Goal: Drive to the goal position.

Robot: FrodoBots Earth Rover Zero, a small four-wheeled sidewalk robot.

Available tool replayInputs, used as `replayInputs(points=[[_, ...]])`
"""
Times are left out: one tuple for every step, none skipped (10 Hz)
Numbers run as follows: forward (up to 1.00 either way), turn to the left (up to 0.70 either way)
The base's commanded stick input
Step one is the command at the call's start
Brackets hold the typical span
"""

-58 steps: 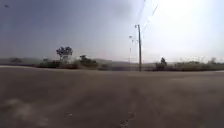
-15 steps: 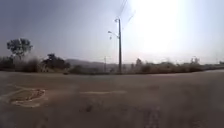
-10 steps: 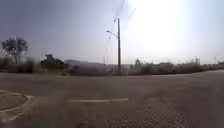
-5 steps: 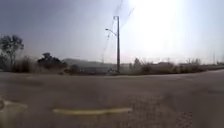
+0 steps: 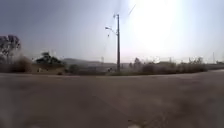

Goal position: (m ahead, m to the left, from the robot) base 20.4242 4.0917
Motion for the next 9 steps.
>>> replayInputs(points=[[0.85,0.03],[0.85,0.0],[0.85,0.0],[0.85,0.0],[0.85,0.0],[0.85,0.0],[0.85,0.0],[0.85,0.0],[0.85,0.05]])
